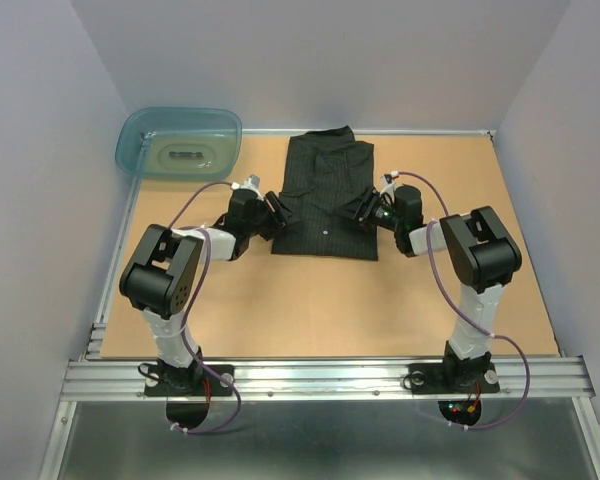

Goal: Fold and stack the long sleeve shirts
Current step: Fold the shirt

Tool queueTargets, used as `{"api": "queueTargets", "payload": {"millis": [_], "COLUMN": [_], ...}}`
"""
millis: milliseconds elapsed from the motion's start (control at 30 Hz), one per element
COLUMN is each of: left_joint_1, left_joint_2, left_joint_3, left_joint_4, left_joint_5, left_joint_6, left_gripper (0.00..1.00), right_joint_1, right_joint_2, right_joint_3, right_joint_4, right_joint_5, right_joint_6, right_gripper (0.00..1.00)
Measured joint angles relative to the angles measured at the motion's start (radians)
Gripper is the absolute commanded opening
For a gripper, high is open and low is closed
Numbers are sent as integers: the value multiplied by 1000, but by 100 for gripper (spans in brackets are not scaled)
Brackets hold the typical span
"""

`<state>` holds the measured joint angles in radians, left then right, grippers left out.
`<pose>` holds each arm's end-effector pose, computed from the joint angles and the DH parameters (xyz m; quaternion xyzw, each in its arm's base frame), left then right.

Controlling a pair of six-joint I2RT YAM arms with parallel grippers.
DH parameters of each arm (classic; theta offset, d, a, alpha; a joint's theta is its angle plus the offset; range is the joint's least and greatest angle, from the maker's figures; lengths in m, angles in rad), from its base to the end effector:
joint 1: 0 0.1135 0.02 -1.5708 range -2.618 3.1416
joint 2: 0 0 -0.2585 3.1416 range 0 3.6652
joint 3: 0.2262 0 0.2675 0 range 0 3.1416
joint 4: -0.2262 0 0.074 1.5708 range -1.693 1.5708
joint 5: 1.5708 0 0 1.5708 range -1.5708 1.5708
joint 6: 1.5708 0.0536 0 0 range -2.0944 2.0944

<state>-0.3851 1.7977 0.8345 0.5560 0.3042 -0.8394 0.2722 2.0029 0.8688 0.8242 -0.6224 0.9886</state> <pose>0.3565 -0.1618 0.1360 -0.1049 0.8234 -0.4158 0.3718 0.3815 0.1389 0.1015 0.1005 0.7834 0.5306 0.3075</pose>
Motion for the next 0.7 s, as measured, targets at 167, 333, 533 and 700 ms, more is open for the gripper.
{"api": "queueTargets", "payload": {"millis": [167,333,533,700], "left_joint_1": [-10,-23,-24,-23], "left_joint_2": [-132,-175,-85,-58], "left_joint_3": [-52,-95,-101,-127], "left_joint_4": [-6,-1,0,10], "left_joint_5": [-13,-26,-31,-46], "left_joint_6": [-4,-9,-18,-41], "left_gripper": [63,62,59,59], "right_joint_1": [38,147,213,194], "right_joint_2": [-123,-149,-11,48], "right_joint_3": [0,2,-8,-61], "right_joint_4": [-37,-31,52,128], "right_joint_5": [-2,5,37,62], "right_joint_6": [-5,10,49,79], "right_gripper": [58,58,58,58]}}
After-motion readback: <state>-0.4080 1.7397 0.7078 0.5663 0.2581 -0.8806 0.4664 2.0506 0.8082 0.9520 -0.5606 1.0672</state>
